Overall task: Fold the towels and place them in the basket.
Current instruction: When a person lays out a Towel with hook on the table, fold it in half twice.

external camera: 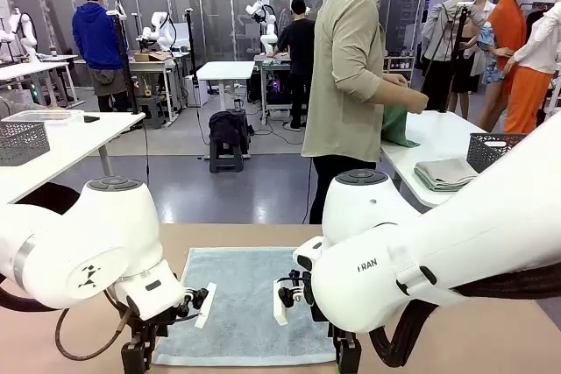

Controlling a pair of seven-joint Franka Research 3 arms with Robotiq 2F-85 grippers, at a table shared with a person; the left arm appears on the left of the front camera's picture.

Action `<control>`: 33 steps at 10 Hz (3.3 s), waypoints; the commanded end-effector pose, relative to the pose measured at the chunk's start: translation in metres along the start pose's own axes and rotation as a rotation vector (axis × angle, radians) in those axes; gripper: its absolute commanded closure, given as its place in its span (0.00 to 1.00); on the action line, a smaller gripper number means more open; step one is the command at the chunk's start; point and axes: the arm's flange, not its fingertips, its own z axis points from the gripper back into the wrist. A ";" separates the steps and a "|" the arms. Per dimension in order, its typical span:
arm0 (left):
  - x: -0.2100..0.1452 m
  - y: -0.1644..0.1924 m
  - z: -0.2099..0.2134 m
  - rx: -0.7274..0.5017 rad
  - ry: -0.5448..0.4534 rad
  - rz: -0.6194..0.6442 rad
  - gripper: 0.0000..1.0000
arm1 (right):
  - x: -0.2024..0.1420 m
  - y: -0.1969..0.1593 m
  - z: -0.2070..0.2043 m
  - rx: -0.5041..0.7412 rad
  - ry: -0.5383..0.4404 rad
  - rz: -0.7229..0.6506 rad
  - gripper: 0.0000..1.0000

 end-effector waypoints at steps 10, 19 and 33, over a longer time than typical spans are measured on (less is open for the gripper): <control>-0.003 0.002 -0.018 0.018 -0.034 -0.039 0.00 | 0.006 -0.012 -0.018 0.002 -0.010 -0.006 0.17; -0.005 0.004 -0.021 0.048 -0.017 -0.050 0.15 | 0.003 -0.015 -0.023 -0.010 -0.005 0.011 0.33; 0.006 0.006 -0.012 0.135 0.007 -0.052 0.95 | 0.004 -0.015 -0.019 -0.057 0.009 0.014 1.00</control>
